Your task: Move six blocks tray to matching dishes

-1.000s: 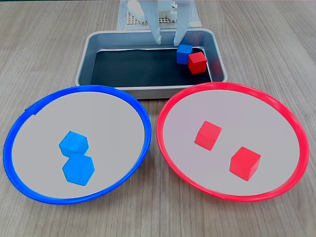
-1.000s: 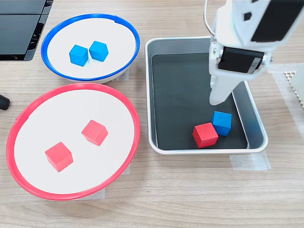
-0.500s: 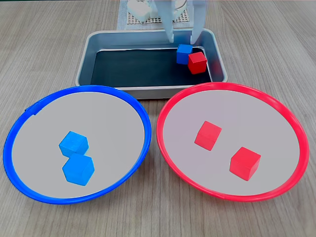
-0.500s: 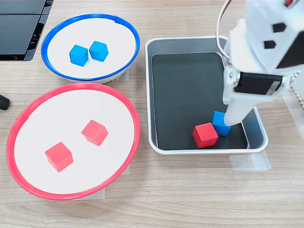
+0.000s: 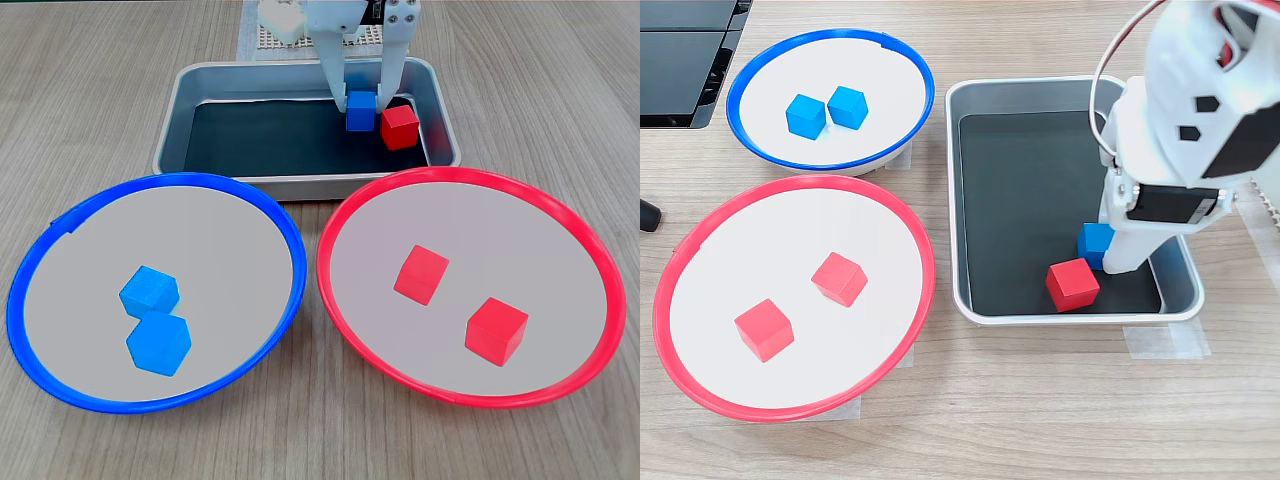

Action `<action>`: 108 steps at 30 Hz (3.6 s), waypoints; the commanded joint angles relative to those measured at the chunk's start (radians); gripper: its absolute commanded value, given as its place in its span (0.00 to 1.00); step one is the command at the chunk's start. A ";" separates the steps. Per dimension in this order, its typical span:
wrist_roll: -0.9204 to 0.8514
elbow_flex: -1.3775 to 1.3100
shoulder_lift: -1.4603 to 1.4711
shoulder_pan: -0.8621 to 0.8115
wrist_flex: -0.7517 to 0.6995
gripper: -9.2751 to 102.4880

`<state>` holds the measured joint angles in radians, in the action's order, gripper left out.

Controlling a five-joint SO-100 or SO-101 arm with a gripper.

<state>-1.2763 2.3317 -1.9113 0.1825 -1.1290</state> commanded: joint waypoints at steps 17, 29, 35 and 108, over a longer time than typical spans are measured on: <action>0.049 -0.647 0.403 -0.434 0.506 0.08; 0.255 -0.655 0.377 -0.431 0.295 0.09; 0.831 -0.459 0.132 -0.230 -0.048 0.10; 0.933 0.044 -0.457 -0.206 0.532 0.08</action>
<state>-0.5461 2.3056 -2.2258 0.0230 -0.5706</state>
